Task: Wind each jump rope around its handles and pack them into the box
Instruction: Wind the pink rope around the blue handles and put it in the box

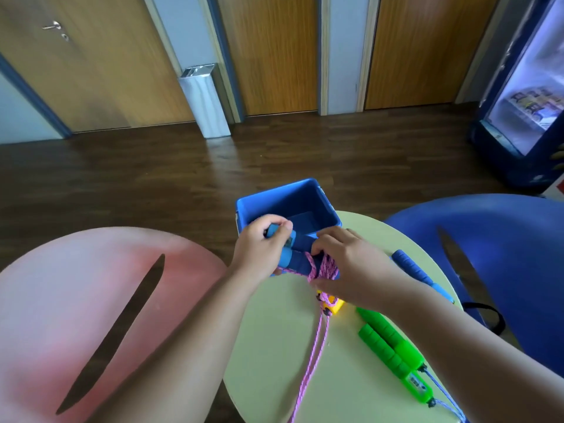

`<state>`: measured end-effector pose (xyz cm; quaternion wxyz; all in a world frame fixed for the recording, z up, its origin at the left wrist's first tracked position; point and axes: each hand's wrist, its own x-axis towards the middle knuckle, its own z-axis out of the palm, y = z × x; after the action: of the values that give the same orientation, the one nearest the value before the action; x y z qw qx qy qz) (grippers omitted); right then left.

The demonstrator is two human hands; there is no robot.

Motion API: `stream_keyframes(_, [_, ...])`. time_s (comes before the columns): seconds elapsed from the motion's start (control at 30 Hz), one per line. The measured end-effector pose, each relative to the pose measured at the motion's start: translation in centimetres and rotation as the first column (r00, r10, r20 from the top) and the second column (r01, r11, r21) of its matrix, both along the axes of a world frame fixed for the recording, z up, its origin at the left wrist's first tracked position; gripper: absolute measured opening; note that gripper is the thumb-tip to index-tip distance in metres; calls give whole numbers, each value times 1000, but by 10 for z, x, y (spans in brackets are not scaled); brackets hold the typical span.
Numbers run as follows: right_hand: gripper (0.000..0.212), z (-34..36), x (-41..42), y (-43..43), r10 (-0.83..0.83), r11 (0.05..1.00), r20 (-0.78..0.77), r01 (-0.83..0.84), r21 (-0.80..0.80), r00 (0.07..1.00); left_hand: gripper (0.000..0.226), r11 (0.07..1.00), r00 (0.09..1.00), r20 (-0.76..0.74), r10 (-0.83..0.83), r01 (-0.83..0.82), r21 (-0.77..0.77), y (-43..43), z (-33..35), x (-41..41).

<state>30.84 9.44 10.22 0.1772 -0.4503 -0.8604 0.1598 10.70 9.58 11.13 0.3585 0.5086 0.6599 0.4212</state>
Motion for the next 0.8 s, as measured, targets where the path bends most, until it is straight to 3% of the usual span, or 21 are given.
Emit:
stream_keyframes(0.13, [50,7,-34,27,-143,989,18,142,52,990,24,995,988,123,-92,96,-30,43,18,-27])
stream_keyframes(0.2, [53,11,-48,43,-226,974,5,226,-12,974,42,986,939,332,-91,132,-103,68,19,-48])
stream_keyframes(0.27, [51,13,-60,62,-323,943,-4,321,-89,946,46,981,917,391,-82,143,-129,89,11,-74])
stream_keyframes(0.3, [51,12,-66,72,-363,925,4,361,-122,932,44,984,956,279,-86,125,-124,98,1,-87])
stream_keyframes(0.33, [50,11,-72,82,-396,907,13,393,-153,918,45,989,993,70,-92,99,-107,106,-16,-102])
stream_keyframes(0.37, [48,9,-79,91,-424,888,27,422,-185,905,52,991,985,-133,-111,100,-90,111,-32,-115])
stream_keyframes(0.43, [44,3,-94,110,-477,845,74,480,-236,876,72,984,934,-312,-172,148,-98,116,-68,-134])
stream_keyframes(0.53, [40,-12,-119,134,-514,791,181,545,-278,838,100,961,891,-366,-269,222,-165,105,-99,-138])
stream_keyframes(0.63, [40,-31,-141,151,-504,763,266,568,-309,822,133,941,906,-260,-335,305,-148,87,-109,-137])
stream_keyframes(0.8, [45,-67,-158,170,-525,681,381,645,-348,761,145,913,885,-226,-407,391,-113,82,-130,-144])
